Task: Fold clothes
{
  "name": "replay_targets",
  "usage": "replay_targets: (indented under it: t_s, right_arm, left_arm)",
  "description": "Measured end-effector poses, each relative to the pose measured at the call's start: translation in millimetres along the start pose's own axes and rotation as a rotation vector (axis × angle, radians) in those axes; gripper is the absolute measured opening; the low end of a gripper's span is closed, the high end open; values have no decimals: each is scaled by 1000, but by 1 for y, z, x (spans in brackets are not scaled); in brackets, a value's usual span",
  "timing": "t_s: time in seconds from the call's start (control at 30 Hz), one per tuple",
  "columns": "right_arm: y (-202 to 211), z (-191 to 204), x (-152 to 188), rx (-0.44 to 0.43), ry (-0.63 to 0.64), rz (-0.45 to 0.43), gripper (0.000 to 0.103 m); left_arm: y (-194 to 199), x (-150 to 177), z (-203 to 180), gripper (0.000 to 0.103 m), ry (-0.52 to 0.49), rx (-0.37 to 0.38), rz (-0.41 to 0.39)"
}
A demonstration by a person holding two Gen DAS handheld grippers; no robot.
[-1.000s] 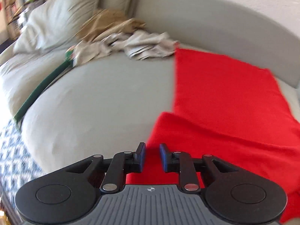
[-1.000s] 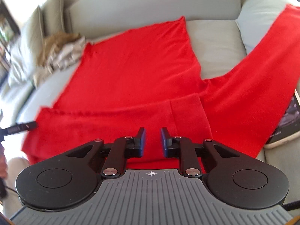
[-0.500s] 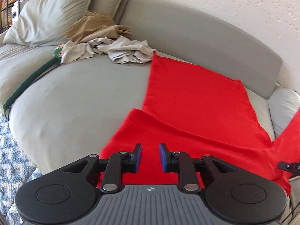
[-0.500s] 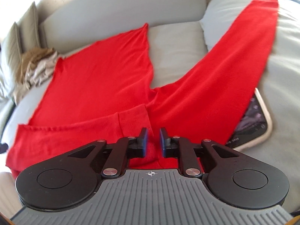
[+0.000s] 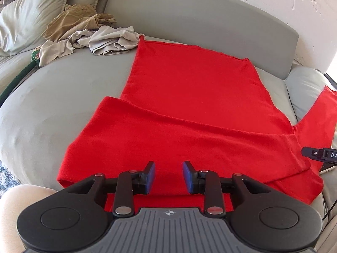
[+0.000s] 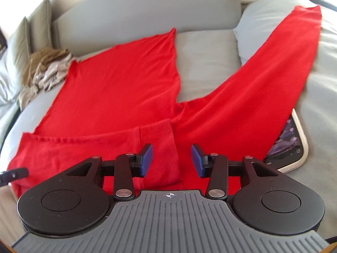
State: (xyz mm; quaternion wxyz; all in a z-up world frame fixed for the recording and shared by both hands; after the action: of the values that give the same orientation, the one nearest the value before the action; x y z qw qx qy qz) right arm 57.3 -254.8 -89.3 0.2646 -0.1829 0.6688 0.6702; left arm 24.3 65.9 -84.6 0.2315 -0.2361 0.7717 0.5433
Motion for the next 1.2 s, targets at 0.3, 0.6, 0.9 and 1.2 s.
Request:
replay_targets:
  t_s: [0.3,0.6,0.9,1.2]
  right_arm:
    - [-3,5,4,-16,55,-18,37]
    - [1,26,16,60,245,-105,3]
    - [29,33,7,228,242,-241,3]
    - [11,19,10,211,147,-85,34]
  left_arm:
    - [-8,4,-7,30,-23,7,19]
    - [-12,5,-12,31,-41,10,27]
    - [-2,-1,-9,37,-22,2,-1]
    - [6,-2,10,39,30,-12,-11]
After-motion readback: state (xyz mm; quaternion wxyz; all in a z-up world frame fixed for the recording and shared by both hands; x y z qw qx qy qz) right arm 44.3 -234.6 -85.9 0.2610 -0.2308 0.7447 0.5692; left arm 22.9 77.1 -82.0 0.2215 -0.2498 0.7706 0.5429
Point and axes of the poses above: each gripper's, at about its wrist camera, not at the fingertips, and y roughly against the way its jaws point, z to its left, x to its underside, the point moved 2 cm from there along -y, roughly the way its jaws point, and after that the axes turned 13 degrees about x, right-handed, at the moved point
